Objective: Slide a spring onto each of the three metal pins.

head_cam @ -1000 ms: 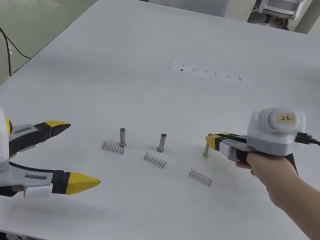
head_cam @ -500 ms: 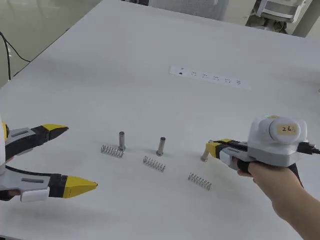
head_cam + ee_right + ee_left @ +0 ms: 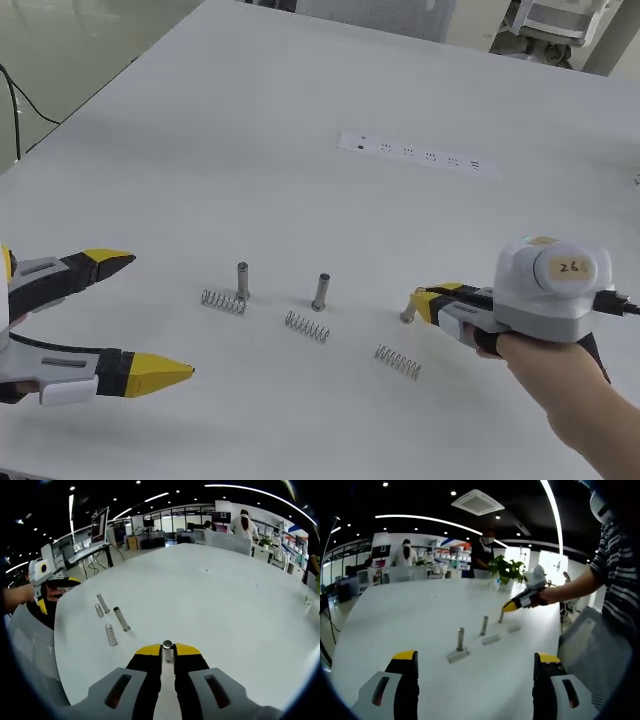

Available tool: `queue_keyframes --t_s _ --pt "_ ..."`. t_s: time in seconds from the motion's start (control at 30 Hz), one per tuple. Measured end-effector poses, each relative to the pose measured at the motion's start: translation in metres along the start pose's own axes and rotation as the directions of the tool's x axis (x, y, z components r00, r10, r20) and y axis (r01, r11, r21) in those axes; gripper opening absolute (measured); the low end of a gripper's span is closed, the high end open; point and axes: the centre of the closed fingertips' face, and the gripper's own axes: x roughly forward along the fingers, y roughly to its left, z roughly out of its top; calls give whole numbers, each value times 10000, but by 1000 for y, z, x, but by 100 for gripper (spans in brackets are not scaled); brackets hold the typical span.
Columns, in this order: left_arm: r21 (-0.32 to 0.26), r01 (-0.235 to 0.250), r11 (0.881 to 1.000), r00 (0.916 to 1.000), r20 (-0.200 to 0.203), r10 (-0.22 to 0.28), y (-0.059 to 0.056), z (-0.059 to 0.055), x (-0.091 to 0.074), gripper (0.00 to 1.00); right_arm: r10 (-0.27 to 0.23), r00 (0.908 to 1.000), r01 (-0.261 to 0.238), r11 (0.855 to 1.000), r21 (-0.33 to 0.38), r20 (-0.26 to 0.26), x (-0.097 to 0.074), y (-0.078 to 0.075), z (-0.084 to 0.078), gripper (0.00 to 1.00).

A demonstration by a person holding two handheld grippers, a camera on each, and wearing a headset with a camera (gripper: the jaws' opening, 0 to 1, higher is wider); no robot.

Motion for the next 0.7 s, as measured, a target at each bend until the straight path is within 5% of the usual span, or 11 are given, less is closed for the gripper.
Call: queue_keyframes --t_s 0.7 --pt "-26 -7 10000 10000 -99 7 -1 -3 -1 92 242 9996 -249 9990 364 176 -2 2 -2 19"
